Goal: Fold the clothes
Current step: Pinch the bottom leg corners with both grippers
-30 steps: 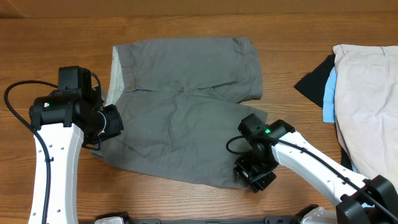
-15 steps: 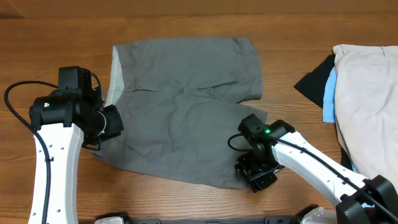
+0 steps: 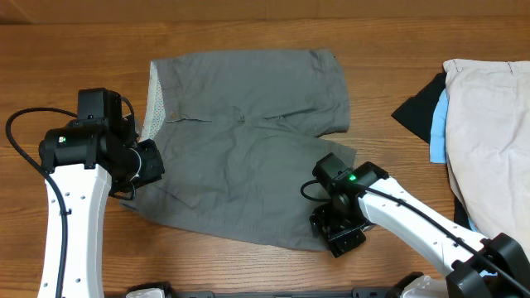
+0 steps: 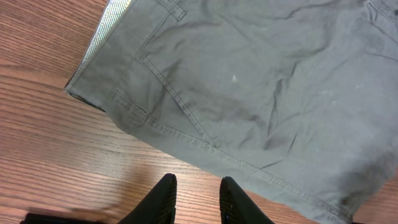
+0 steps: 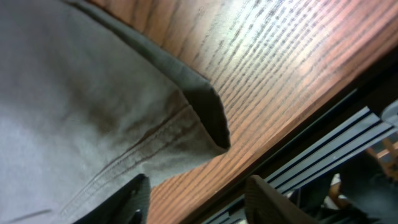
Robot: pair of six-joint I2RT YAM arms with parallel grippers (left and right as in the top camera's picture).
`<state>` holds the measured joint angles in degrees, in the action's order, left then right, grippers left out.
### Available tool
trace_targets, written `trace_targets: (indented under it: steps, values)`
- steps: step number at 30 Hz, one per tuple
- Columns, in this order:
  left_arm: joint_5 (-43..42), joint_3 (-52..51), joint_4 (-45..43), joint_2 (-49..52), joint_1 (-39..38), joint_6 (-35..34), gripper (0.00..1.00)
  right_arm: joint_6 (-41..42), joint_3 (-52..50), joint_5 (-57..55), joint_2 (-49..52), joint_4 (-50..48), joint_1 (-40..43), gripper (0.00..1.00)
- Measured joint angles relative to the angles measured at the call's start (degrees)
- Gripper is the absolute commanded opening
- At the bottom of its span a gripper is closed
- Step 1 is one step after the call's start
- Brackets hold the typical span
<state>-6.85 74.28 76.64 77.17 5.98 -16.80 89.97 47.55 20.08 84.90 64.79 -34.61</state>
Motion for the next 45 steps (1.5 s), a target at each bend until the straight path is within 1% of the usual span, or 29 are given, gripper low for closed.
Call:
trace_targets:
  steps: [13, 22, 27, 29, 30, 31, 34, 37, 45]
  values:
    - [0.0, 0.0, 0.0, 0.0, 0.0, 0.0, 0.28, 2.19, -0.22, -3.82, 0.02, -0.35, -0.37, 0.59]
    - [0.0, 0.0, -0.09, 0.0, 0.0, 0.0, 0.29, 2.75, -4.83, -2.05, 0.02, -6.25, -0.35, 0.59]
    - [0.0, 0.0, -0.09, 0.0, 0.0, 0.0, 0.29, 2.8, -5.55, -1.33, 0.02, -6.6, -0.35, 0.59]
    - [0.0, 0.0, -0.09, 0.0, 0.0, 0.0, 0.32, 2.82, -5.57, -1.16, 0.02, -6.69, -0.35, 0.63]
    - [0.0, 0.0, -0.09, 0.0, 0.0, 0.0, 0.32, 2.93, -5.57, -1.03, 0.02, -6.69, -0.35, 0.7]
    - [0.0, 0.0, -0.09, 0.0, 0.0, 0.0, 0.32, 3.13, -5.57, -0.94, 0.02, -6.91, -0.35, 0.72]
    - [0.0, -0.02, -0.15, 0.0, 0.0, 0.0, 0.33, 2.99, -5.62, -0.83, 0.02, -8.68, -0.35, 0.71]
    - [0.0, -0.17, -0.17, 0.0, 0.0, 0.0, 0.33, 2.99, -5.62, -0.61, 0.02, -10.75, -0.35, 0.65]
    - [0.0, -2.05, -0.17, 0.02, 0.0, 0.0, 0.33, 3.93, -6.56, 0.07, 0.02, -11.96, -0.35, 0.65]
